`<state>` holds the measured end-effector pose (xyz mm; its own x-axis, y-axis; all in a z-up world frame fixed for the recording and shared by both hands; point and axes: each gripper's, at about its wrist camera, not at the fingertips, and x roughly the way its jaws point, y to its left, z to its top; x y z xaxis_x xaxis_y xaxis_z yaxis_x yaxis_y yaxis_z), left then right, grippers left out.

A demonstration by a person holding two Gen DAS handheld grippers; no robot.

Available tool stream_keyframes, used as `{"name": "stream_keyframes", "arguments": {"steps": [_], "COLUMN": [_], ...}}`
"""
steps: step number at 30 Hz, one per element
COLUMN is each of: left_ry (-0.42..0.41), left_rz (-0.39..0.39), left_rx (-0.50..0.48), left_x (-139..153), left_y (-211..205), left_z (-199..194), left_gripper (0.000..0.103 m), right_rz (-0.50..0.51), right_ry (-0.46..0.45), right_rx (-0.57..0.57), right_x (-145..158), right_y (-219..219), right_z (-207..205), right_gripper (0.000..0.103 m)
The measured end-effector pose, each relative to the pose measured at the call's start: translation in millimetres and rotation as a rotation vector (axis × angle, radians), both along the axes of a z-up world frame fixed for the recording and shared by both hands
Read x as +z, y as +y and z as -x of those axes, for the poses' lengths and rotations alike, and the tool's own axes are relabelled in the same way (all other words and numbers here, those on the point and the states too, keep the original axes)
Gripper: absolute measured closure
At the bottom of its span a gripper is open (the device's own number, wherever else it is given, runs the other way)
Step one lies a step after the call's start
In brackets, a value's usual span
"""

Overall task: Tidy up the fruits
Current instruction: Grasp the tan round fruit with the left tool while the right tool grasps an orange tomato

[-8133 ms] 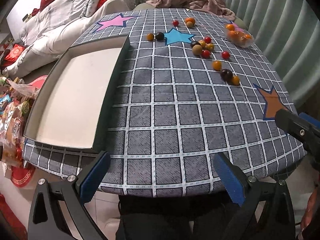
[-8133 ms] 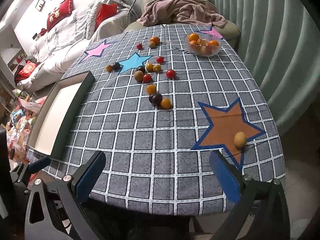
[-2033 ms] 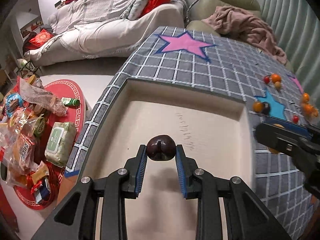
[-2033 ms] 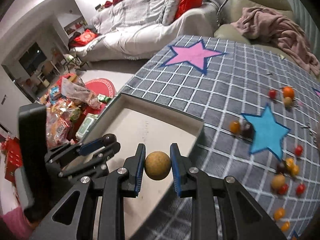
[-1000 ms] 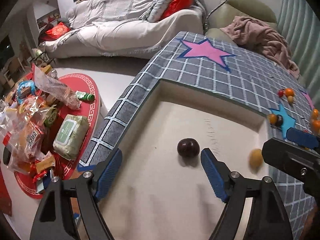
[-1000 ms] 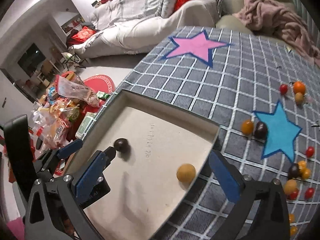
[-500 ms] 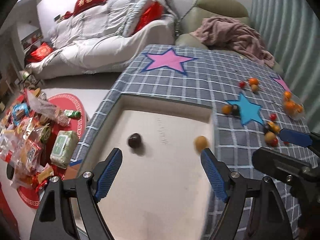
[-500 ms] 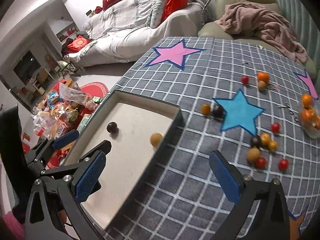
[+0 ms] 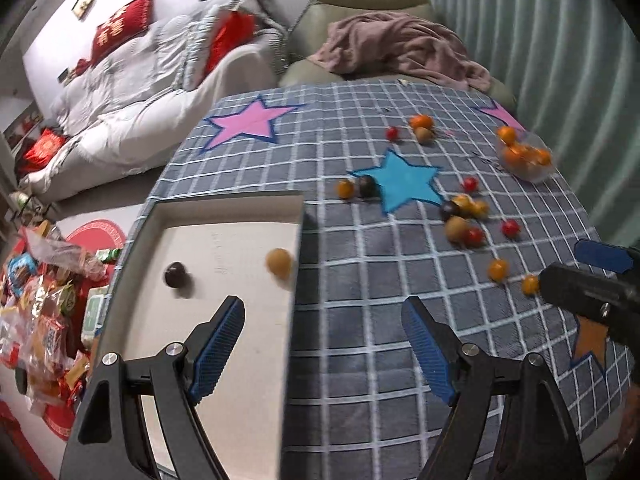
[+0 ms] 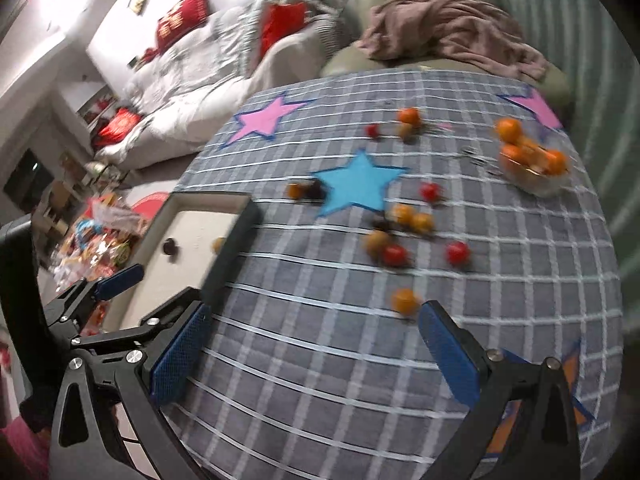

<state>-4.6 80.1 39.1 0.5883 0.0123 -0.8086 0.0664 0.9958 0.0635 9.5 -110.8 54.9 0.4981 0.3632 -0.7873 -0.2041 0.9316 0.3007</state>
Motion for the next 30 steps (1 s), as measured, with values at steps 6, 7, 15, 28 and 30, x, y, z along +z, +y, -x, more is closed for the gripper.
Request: {"name": "stream_keyframes", "arguments": {"steps": [6,7,15,28,30], "left_ry": [0.036,0.040,0.106,0.170,0.174], "left_rz": [-0.009,-0.015,-0.006,0.078,0.088], "left_rx": [-0.054,-0.060,-0.067,-0.045,-0.049], "left_x": [-11,-12,-33,-61,-65], "left_y": [-36,-39,-63,-82,-86], "left_z": [-1,-1,-19,-73,-79], "left_gripper": [0.021,0.021,0.021,0.021,0.021], "right_rz": [0.022,0.025,0.058,0.160,0.165], "right_ry": [0.042,0.053,0.096,0.042,0.037], "right_rx": [-0.099,-0.112,-0.131,-0.066,-0.060], "right_x": [-24,-29,-62,-83,-84], "right_y": [-52,-59,-78,-56,-54], "right_z": [10,12,15,1,0], "right_gripper": [0.000,0.000,0.000,0.000,0.000]}}
